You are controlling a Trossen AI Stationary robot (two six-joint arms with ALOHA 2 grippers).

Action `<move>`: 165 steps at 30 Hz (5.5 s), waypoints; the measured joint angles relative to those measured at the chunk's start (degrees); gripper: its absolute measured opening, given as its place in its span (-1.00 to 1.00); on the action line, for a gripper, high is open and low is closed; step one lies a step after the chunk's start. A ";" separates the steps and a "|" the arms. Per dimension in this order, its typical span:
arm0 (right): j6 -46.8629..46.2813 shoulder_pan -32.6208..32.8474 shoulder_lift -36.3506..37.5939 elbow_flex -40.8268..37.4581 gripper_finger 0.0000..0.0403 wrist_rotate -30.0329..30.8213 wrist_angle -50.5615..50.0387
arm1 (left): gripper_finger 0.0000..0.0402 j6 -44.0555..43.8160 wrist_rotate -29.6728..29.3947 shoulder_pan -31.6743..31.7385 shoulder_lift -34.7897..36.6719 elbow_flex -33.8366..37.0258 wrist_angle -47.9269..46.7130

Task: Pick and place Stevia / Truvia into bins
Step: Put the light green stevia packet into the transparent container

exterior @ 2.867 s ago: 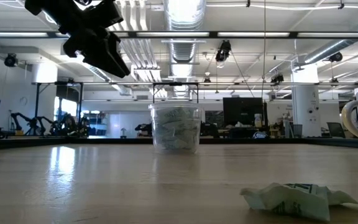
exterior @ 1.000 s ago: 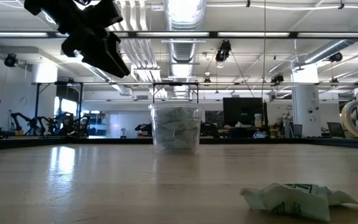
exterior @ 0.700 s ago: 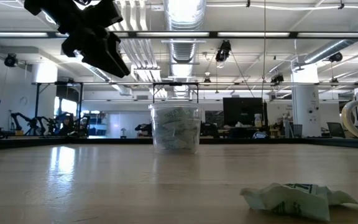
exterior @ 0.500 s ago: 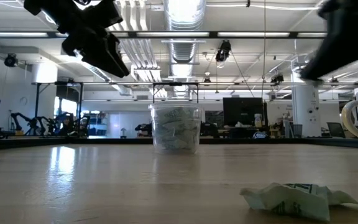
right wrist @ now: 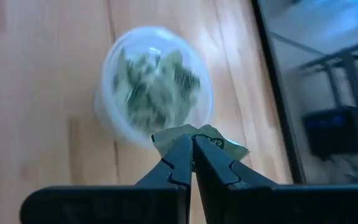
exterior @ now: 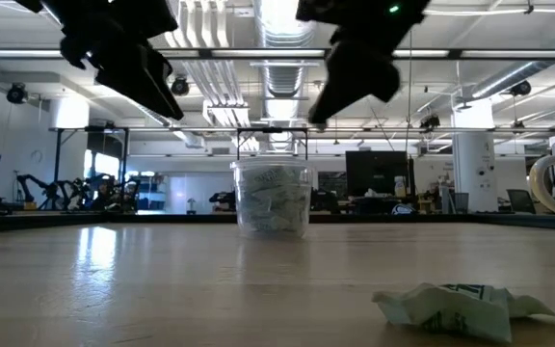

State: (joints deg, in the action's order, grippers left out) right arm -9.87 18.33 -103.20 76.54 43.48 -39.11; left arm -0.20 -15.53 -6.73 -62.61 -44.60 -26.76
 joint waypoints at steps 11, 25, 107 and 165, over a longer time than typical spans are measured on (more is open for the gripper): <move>14.65 -14.04 -0.01 -1.26 -0.96 -26.65 15.25 | -0.06 -5.59 -2.62 -10.23 0.00 0.00 0.11; 13.43 -17.41 -4.39 -1.71 -0.96 -41.00 17.93 | -0.06 -6.92 -4.52 -12.34 0.02 0.00 0.42; -2.11 12.60 -1.01 8.65 -0.66 -36.66 -2.63 | -0.38 -38.50 4.80 -49.62 -32.09 -7.50 -0.30; -69.16 33.31 -3.74 1.52 -0.66 -24.14 -5.88 | -1.00 26.09 18.70 9.43 -24.08 -13.21 18.04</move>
State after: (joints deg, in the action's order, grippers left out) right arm -79.03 51.64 -106.94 78.06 19.35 -44.99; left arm 25.89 3.17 2.69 -86.69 -57.81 -8.72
